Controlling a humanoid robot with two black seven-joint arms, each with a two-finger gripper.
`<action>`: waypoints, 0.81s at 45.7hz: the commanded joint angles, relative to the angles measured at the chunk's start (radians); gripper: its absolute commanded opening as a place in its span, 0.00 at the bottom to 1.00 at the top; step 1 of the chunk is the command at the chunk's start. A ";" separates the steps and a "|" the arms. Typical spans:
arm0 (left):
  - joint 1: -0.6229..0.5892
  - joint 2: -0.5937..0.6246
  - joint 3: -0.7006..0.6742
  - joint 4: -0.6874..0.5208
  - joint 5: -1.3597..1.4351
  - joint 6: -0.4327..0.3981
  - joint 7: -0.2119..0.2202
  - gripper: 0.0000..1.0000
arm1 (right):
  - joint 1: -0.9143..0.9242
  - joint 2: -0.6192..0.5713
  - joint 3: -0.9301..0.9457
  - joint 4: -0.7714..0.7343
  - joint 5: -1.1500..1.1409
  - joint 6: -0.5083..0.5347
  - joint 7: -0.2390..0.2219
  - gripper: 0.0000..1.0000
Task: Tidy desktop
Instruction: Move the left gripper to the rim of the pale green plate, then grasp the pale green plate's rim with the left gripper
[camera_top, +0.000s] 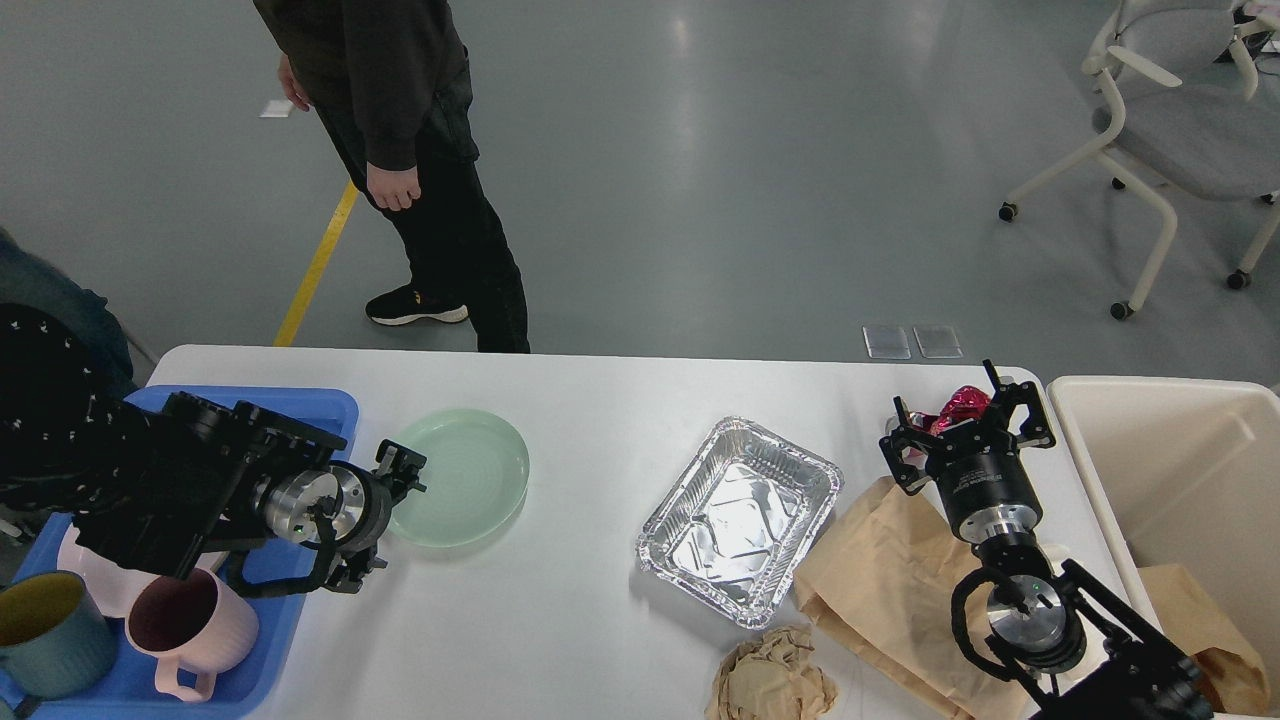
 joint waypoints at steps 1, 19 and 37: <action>0.039 0.002 -0.016 0.045 0.011 0.000 -0.010 0.88 | 0.000 0.001 0.000 0.000 0.000 0.000 0.000 1.00; 0.106 0.000 -0.086 0.104 0.095 -0.001 -0.001 0.63 | 0.000 0.001 0.000 0.000 0.000 0.000 -0.001 1.00; 0.139 -0.011 -0.094 0.128 0.098 -0.014 -0.003 0.36 | 0.000 0.001 0.000 0.000 0.000 0.000 -0.001 1.00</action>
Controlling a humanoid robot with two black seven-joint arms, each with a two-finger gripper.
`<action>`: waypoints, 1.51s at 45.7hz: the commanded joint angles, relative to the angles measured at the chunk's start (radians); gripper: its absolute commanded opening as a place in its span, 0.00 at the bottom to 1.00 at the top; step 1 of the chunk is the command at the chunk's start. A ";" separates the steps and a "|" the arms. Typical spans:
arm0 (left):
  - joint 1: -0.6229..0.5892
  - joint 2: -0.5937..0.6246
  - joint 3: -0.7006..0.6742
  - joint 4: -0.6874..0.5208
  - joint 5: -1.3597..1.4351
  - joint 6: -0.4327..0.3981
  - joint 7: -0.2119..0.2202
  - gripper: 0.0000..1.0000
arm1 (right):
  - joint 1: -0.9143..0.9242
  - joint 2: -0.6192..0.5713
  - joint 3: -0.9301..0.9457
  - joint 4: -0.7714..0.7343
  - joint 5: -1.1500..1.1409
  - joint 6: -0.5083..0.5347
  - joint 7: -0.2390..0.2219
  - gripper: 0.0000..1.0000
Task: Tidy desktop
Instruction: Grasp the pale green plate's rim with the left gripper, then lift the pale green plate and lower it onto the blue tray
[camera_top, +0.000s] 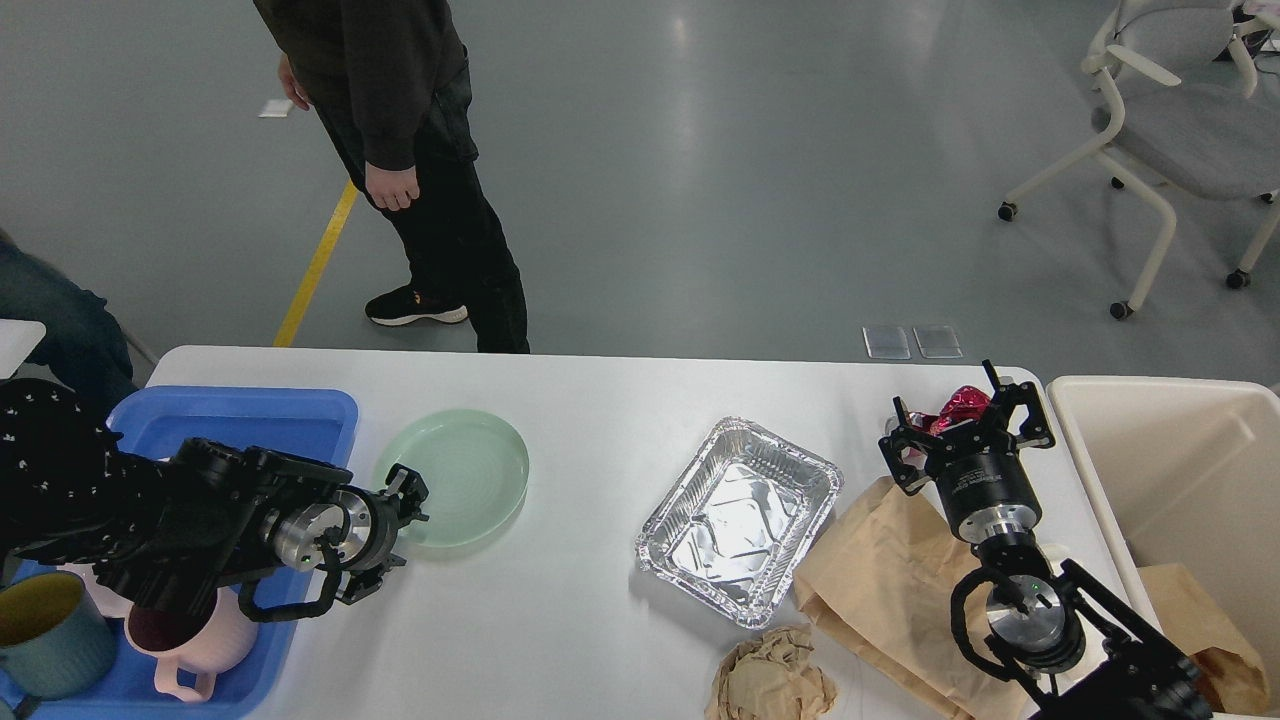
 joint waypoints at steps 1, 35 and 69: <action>0.004 -0.004 -0.001 0.001 0.001 -0.008 0.000 0.34 | 0.000 0.000 0.000 0.000 0.000 0.000 0.000 1.00; 0.008 0.005 -0.001 -0.002 0.011 -0.078 0.003 0.00 | 0.000 0.000 0.000 0.000 0.000 0.000 0.000 1.00; -0.547 0.123 0.215 -0.494 0.054 -0.095 -0.011 0.00 | 0.000 0.000 0.000 -0.002 0.000 0.000 0.000 1.00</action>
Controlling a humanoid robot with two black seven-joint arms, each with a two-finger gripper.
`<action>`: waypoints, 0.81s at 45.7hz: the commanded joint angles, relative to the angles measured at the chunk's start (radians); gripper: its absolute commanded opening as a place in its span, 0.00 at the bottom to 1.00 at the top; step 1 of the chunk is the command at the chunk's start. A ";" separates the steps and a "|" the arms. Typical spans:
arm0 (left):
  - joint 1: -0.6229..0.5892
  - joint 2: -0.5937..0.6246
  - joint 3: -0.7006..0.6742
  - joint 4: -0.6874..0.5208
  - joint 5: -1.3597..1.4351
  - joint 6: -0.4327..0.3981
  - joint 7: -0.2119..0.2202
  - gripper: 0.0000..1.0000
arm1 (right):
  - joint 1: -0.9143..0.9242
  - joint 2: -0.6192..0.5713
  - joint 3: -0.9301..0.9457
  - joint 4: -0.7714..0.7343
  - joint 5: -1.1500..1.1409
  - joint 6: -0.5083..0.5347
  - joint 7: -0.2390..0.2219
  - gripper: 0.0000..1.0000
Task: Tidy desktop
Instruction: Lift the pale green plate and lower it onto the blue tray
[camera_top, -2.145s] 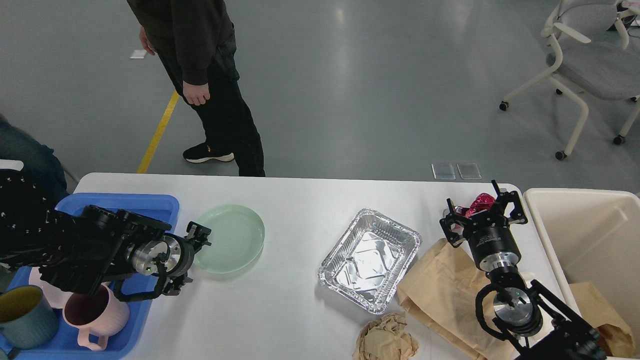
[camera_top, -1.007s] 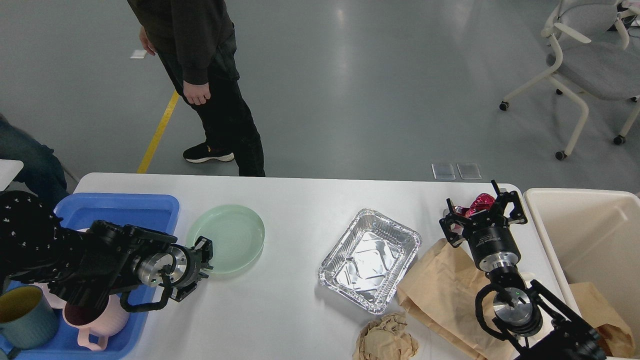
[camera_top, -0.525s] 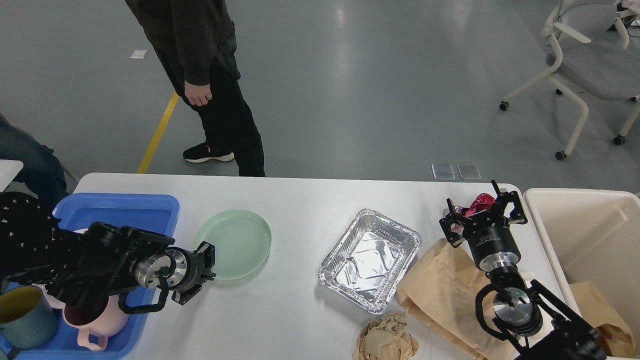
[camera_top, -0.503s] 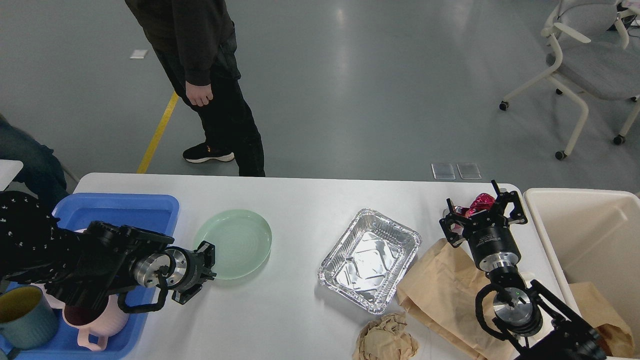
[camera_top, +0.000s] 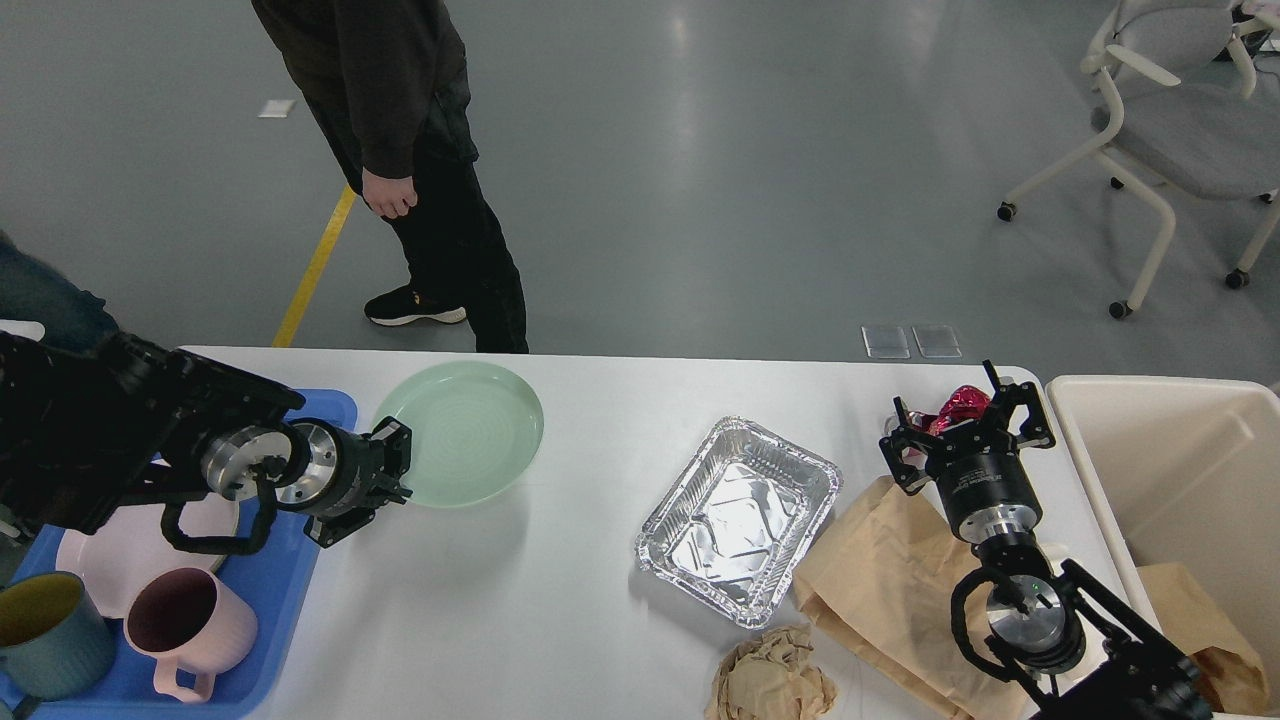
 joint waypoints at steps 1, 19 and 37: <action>-0.200 -0.001 0.099 -0.160 -0.012 -0.002 -0.012 0.00 | 0.000 0.000 0.000 0.000 0.000 0.000 0.000 1.00; -0.652 0.019 0.280 -0.419 -0.078 -0.163 -0.018 0.00 | 0.000 0.000 0.000 0.000 0.000 0.000 0.000 1.00; -0.561 0.214 0.363 -0.251 -0.054 -0.237 0.075 0.00 | 0.000 0.000 0.000 0.002 0.000 0.000 0.000 1.00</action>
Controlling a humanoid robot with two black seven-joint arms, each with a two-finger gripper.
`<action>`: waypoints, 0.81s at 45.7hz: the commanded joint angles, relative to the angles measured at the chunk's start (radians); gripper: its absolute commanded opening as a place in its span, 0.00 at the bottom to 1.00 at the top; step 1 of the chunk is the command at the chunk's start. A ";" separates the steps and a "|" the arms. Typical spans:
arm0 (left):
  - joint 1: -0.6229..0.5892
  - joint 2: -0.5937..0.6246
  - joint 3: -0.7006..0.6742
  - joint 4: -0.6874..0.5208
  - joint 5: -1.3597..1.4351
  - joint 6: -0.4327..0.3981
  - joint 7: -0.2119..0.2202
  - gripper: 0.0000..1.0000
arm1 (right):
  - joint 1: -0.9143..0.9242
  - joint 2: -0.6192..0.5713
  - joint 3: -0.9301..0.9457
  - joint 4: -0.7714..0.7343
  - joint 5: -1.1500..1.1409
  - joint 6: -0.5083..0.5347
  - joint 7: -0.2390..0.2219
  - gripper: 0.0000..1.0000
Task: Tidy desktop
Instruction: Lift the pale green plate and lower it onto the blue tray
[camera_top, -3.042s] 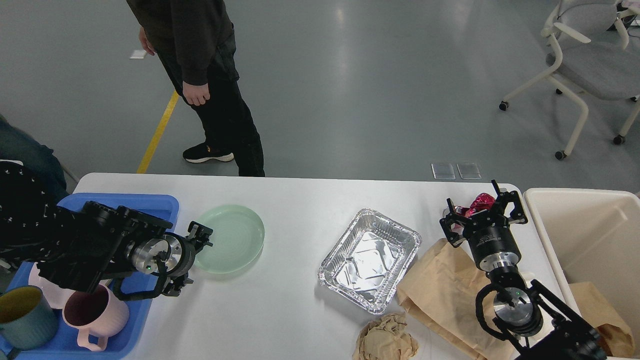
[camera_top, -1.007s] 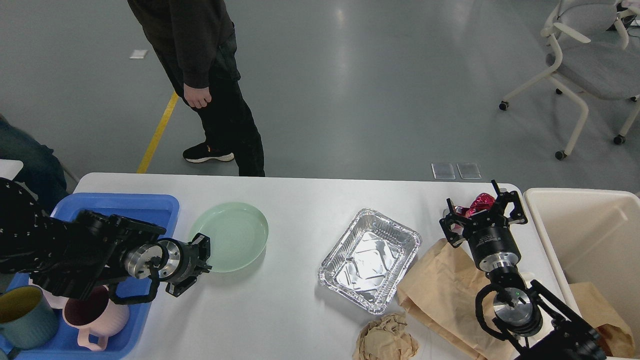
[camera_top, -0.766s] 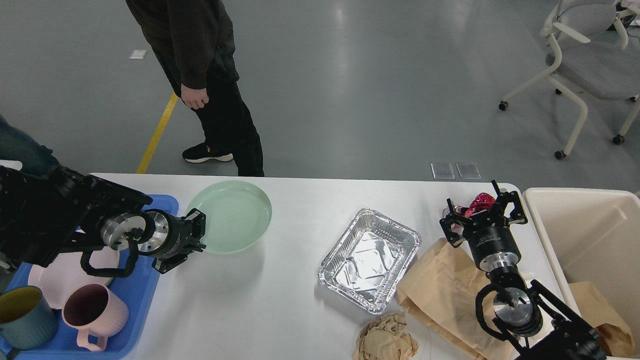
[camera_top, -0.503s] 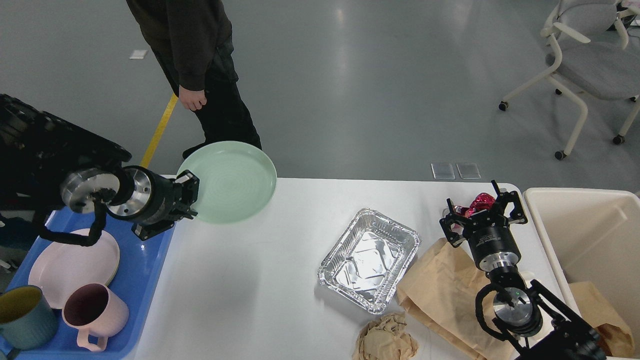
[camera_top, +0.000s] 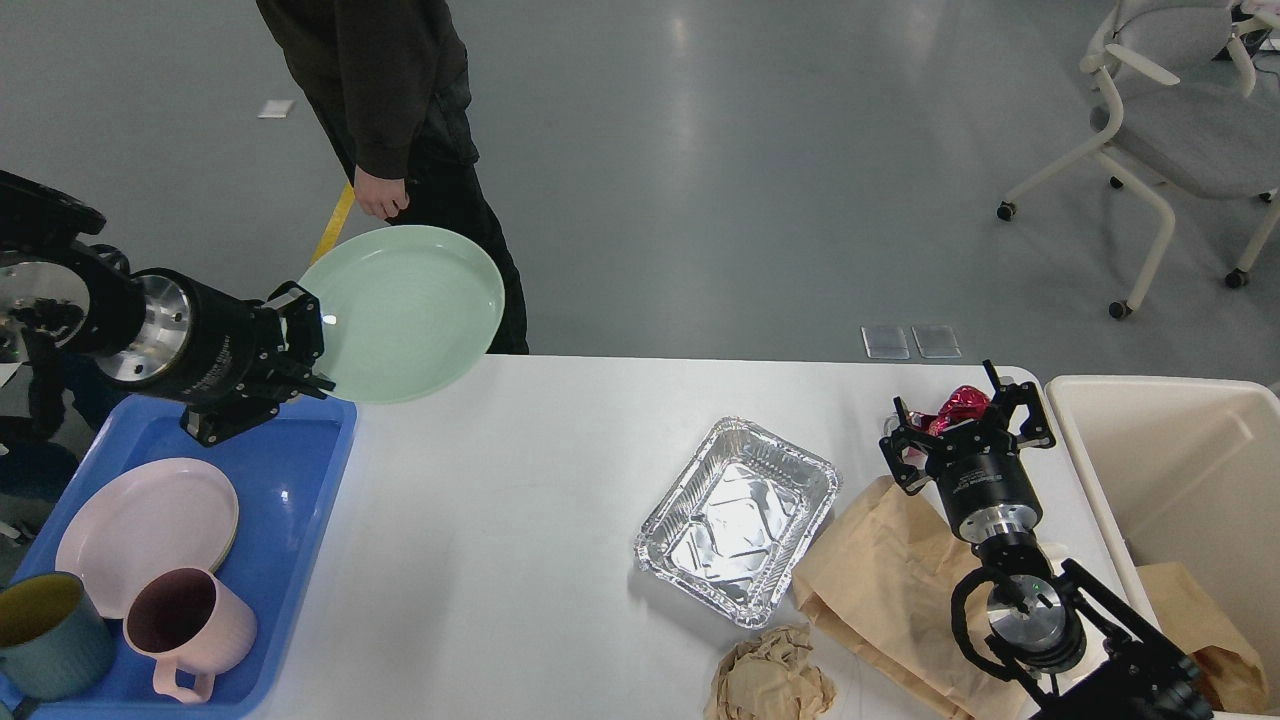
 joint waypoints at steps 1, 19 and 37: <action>0.083 0.068 0.017 0.105 0.019 -0.014 0.063 0.00 | 0.000 0.000 0.000 0.000 0.000 0.000 0.000 1.00; 0.565 0.219 -0.110 0.598 0.153 -0.013 0.123 0.00 | 0.000 0.000 0.000 0.000 0.000 0.000 0.000 1.00; 0.898 0.252 -0.276 0.842 0.317 0.013 0.214 0.00 | 0.000 0.000 0.000 0.000 0.000 0.000 0.000 1.00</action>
